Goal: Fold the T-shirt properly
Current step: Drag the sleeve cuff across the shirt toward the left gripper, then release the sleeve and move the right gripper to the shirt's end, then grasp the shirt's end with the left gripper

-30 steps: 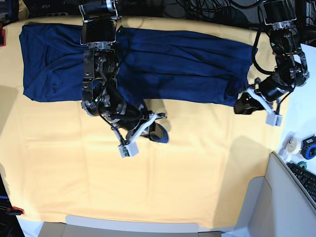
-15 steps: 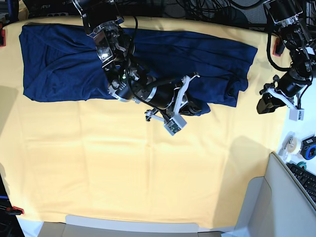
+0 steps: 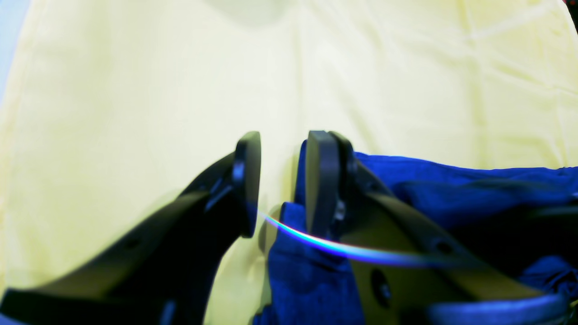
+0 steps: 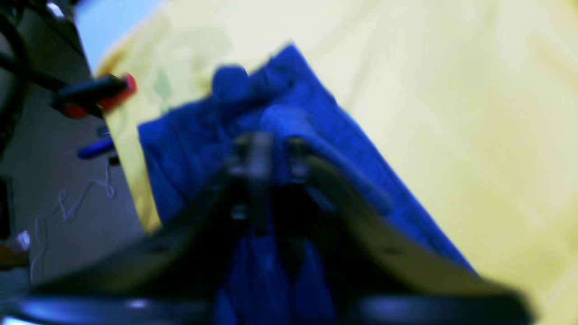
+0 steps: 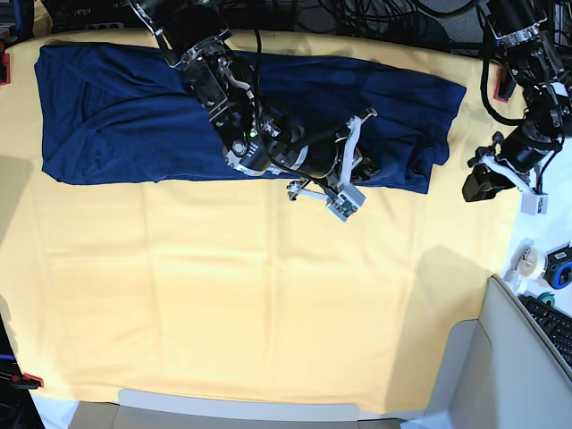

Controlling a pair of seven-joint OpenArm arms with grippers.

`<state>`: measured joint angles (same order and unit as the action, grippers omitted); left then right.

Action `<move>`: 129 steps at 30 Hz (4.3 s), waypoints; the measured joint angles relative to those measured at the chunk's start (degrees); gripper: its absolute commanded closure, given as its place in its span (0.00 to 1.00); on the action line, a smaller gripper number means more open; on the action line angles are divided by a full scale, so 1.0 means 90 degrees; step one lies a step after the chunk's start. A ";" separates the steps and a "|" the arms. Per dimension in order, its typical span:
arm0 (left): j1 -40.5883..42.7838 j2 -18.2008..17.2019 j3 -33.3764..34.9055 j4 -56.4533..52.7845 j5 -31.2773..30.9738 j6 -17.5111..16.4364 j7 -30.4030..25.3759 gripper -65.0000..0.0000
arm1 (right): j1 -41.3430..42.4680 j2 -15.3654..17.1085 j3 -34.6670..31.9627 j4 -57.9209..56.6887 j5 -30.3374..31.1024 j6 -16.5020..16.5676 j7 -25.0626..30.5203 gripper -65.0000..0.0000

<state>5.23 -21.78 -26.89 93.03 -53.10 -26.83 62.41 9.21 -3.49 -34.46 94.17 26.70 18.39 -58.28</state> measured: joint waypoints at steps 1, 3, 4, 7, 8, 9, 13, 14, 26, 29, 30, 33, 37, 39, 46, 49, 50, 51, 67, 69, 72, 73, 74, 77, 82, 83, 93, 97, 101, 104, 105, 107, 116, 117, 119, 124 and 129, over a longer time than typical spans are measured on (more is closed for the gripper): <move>0.0000 0.0000 0.0000 0.0000 0.0000 0.0005 0.0000 0.73 | 0.0019 0.0002 -0.0087 -0.0015 -0.0027 -0.0005 0.0017 0.63; 0.0005 0.0002 0.0000 0.0000 0.0000 0.0002 0.0000 0.73 | 0.0039 -0.0012 -0.0282 -0.0015 0.0032 0.0000 0.0046 0.47; 0.0005 0.0000 0.0000 0.0000 0.0000 0.0002 0.0000 0.73 | 0.0036 -0.0029 -0.0362 -0.0012 0.0046 0.0012 0.0046 0.43; 0.0002 0.0000 0.0017 0.0000 0.0000 0.0005 -0.0002 0.73 | 0.0036 -0.0039 -0.0491 -0.0005 0.0075 0.0095 0.0046 0.39; 0.0002 0.0002 0.0019 0.0000 0.0000 0.0002 0.0000 0.73 | 0.0036 -0.0036 -0.0491 0.0007 0.0068 0.0092 0.0046 0.39; 0.0002 0.0002 0.0029 0.0000 0.0000 0.0005 0.0000 0.73 | 0.0036 -0.0032 -0.0471 0.0029 0.0046 0.0070 0.0039 0.39; 0.0007 -0.0002 0.0027 0.0000 0.0002 0.0007 -0.0005 0.73 | 0.0029 0.0107 -0.0253 0.0457 0.0085 0.0095 0.0041 0.39; 0.0039 -0.0005 0.0022 0.0000 0.0000 0.0002 -0.0007 0.73 | -0.0002 0.0158 -0.0012 0.0644 0.0148 0.0114 0.0051 0.39; 0.0325 -0.0068 -0.1671 0.0000 0.0010 0.0010 0.1588 0.62 | -0.1477 0.0325 0.4126 0.2140 0.0034 0.0002 0.0058 0.39; 0.0318 0.0002 -0.1792 0.0000 -0.0002 -0.0022 0.1953 0.61 | -0.1773 0.0313 0.4520 0.2271 0.0053 0.0024 0.0068 0.39; 0.0313 0.0046 -0.1790 -0.0010 -0.0027 -0.0022 0.1950 0.61 | -0.1882 0.0316 0.4612 0.2271 0.0056 0.0027 0.0066 0.39; 0.0304 0.0267 -0.1780 -0.0053 -0.0027 -0.0022 0.1940 0.61 | -0.2018 0.0478 0.4813 0.2266 0.0056 0.0027 0.0046 0.39; 0.0296 0.0614 -0.1761 -0.0566 -0.0005 -0.0032 0.1972 0.61 | -0.2161 0.0495 0.5192 0.2271 0.0053 0.0024 0.0070 0.39; 0.0265 0.0651 -0.1661 -0.0852 0.0019 -0.0019 0.1974 0.61 | -0.2229 0.0491 0.5362 0.2271 0.0058 0.0029 0.0068 0.39; -0.0233 0.0653 -0.1095 -0.1800 -0.0369 -0.0063 0.1851 0.61 | -0.2348 0.0488 0.5734 0.2268 0.0051 0.0051 0.0070 0.39; -0.0245 0.0653 -0.1022 -0.2062 -0.0704 -0.0073 0.1751 0.62 | -0.2392 0.0488 0.5843 0.2268 0.0053 0.0073 0.0066 0.39; -0.0245 0.0648 -0.0974 -0.2098 -0.0765 -0.0087 0.1729 0.62 | -0.2399 0.0488 0.5870 0.2268 0.0056 0.0070 0.0070 0.39; -0.0245 0.0639 -0.0925 -0.2103 -0.0797 -0.0085 0.1729 0.62 | -0.2399 0.0491 0.5875 0.2268 0.0053 0.0073 0.0070 0.39; -0.0211 0.0651 -0.0585 -0.2127 -0.1200 -0.0068 0.1758 0.62 | -0.2397 0.0610 0.5875 0.2256 0.0056 0.0073 0.0070 0.39; -0.0211 0.0651 -0.0607 -0.2130 -0.1209 -0.0070 0.1758 0.61 | -0.2397 0.0610 0.5875 0.2256 0.0053 0.0073 0.0070 0.39; -0.0206 0.0651 -0.0612 -0.2137 -0.1394 -0.0068 0.1848 0.61 | -0.2397 0.0610 0.5875 0.2256 0.0051 0.0073 0.0070 0.39; -0.0206 0.0648 -0.0612 -0.2149 -0.1477 -0.0066 0.1894 0.61 | -0.2397 0.0602 0.5875 0.2254 0.0056 0.0073 0.0070 0.39; -0.0177 0.0617 -0.0612 -0.2166 -0.1559 -0.0066 0.1899 0.61 | -0.2397 0.0583 0.5872 0.2254 0.0056 0.0073 0.0073 0.39; -0.0148 0.0546 -0.0612 -0.2171 -0.1889 -0.0066 0.1926 0.55 | -0.2399 0.0578 0.5875 0.2232 0.0051 0.0073 0.0070 0.39; -0.0119 0.0546 -0.0940 -0.2174 -0.2176 -0.0066 0.1914 0.47 | -0.2397 0.0578 0.5872 0.2232 0.0051 0.0073 0.0068 0.39; -0.0100 0.0542 -0.1018 -0.2171 -0.2176 -0.0066 0.1916 0.47 | -0.2399 0.0578 0.5872 0.2232 0.0051 0.0073 0.0068 0.39; 0.0114 0.0539 -0.0580 -0.2174 -0.2251 -0.0066 0.1877 0.47 | -0.2399 0.0559 0.5819 0.2127 0.0058 0.0073 0.0073 0.39; 0.0104 0.0532 -0.0177 -0.2147 -0.2305 -0.0068 0.1875 0.47 | -0.2399 0.0563 0.5809 0.2093 0.0053 0.0070 0.0070 0.39; 0.0092 0.0532 0.0163 -0.2123 -0.2344 -0.0070 0.1838 0.47 | -0.2399 0.0559 0.5807 0.2062 0.0075 0.0073 0.0068 0.39; 0.0087 0.0474 0.0488 -0.2115 -0.2368 -0.0073 0.1766 0.47 | -0.2397 0.0561 0.5809 0.2062 0.0056 0.0073 0.0075 0.39; 0.0085 0.0457 0.0607 -0.2110 -0.2390 -0.0070 0.1741 0.47 | -0.2399 0.0561 0.5809 0.2062 0.0056 0.0073 0.0070 0.39; 0.0087 0.0449 0.0784 -0.2110 -0.2416 -0.0095 0.1671 0.47 | -0.2399 0.0559 0.5809 0.2057 0.0056 0.0073 0.0070 0.39; 0.0073 0.0442 0.0991 -0.2089 -0.2438 -0.0092 0.1579 0.53 | -0.2399 0.0571 0.5846 0.2052 0.0051 0.0073 0.0070 0.39; 0.0068 0.0442 0.0991 -0.2089 -0.2426 -0.0092 0.1588 0.57 | -0.2399 0.0583 0.5855 0.2052 0.0049 0.0073 0.0070 0.39; 0.0034 0.0442 0.1015 -0.2076 -0.2324 -0.0126 0.1693 0.69 | -0.2397 0.0578 0.5858 0.2052 0.0053 0.0073 0.0070 0.39; 0.0058 0.0442 0.1018 -0.2072 -0.2263 -0.0855 0.1753 1.00 | -0.2399 0.0580 0.5858 0.2052 0.0053 0.0073 0.0070 0.39; 0.0114 0.0508 0.1037 -0.1702 -0.2147 -0.0780 0.1855 1.00 | -0.2397 0.0593 0.6322 0.2052 0.0080 0.0097 0.0066 0.39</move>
<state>6.26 -17.21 -17.56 77.71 -72.42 -33.85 79.11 -12.36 1.85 22.44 112.64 27.42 19.27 -57.69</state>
